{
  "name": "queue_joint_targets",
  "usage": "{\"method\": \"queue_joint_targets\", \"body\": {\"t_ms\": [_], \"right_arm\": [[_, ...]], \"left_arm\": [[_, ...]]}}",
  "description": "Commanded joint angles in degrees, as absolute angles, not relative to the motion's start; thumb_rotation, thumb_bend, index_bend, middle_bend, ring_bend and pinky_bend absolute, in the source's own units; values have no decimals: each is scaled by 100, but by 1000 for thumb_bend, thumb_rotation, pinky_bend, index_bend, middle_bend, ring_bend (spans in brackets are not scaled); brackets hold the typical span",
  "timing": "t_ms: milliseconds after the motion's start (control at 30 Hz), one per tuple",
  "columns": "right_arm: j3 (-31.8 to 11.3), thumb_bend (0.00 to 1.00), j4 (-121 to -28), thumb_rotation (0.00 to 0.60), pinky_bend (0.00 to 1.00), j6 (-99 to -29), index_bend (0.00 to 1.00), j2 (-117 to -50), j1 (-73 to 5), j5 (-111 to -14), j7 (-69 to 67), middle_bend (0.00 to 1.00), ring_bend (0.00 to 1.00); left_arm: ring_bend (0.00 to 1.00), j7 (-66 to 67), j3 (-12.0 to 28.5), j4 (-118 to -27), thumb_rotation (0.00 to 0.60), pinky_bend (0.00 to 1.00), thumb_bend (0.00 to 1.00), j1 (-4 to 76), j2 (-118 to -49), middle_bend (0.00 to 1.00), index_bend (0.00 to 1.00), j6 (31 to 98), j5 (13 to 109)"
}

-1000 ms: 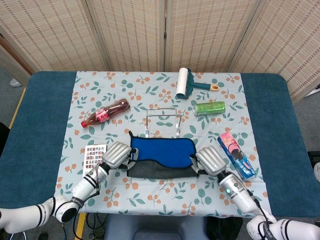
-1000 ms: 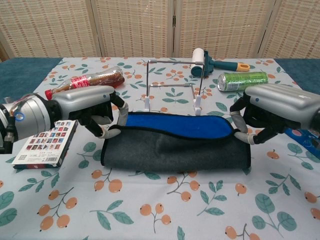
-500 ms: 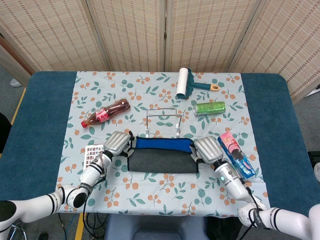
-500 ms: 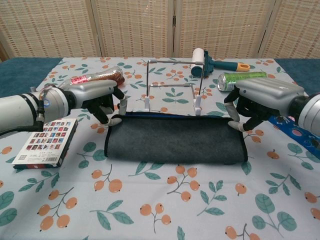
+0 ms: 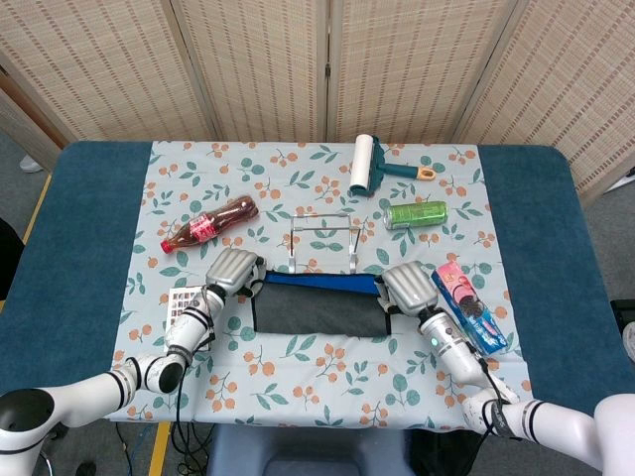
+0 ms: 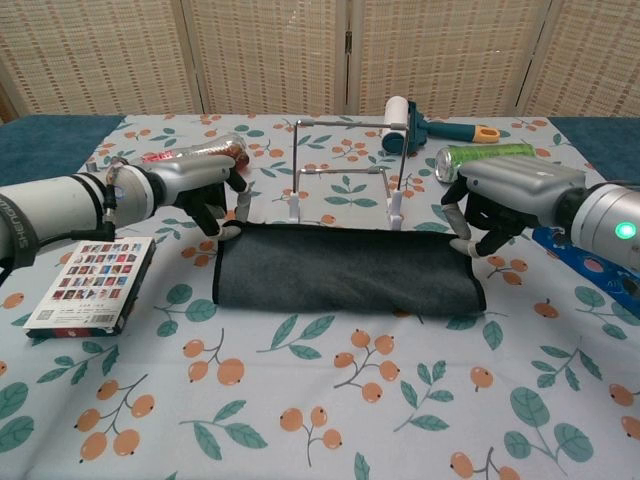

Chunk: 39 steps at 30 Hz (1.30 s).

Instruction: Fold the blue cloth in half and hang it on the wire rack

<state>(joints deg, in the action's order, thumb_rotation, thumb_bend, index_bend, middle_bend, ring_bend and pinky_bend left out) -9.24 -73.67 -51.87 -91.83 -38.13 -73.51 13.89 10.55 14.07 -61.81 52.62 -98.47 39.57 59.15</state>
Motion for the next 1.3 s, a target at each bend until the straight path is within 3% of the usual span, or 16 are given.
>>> {"method": "queue_joint_targets", "body": {"t_ms": [33, 533, 700, 967, 1300], "right_arm": [[-951, 495, -7250, 600, 972, -5142, 677, -9244, -3880, -7306, 1405, 931, 870], [-958, 492, -6867, 600, 972, -4976, 677, -9410, -4060, -7154, 1379, 931, 870], [-993, 371, -6787, 600, 972, -4958, 642, -9459, -4094, -7056, 1404, 931, 870], [-1040, 139, -6697, 600, 972, -4942, 457, -9522, -4147, -6929, 1434, 927, 870], [-1002, 83, -7063, 600, 972, -5242, 399, -9252, -4031, -7082, 1339, 910, 866]], "left_arm": [[855, 1132, 1435, -6052, 600, 946, 430, 5327, -9914, 997, 610, 3916, 5781], [840, 1583, 1418, -5779, 600, 946, 419, 5484, -10065, 976, 524, 4033, 5421], [826, 1744, 1417, -5717, 600, 946, 322, 5460, -10152, 964, 473, 4288, 5400], [814, 2028, 1415, -5815, 600, 946, 205, 5394, -10164, 951, 385, 4571, 5312], [729, 2134, 1367, -6330, 600, 946, 119, 5188, -9968, 874, 265, 4947, 5408]]}}
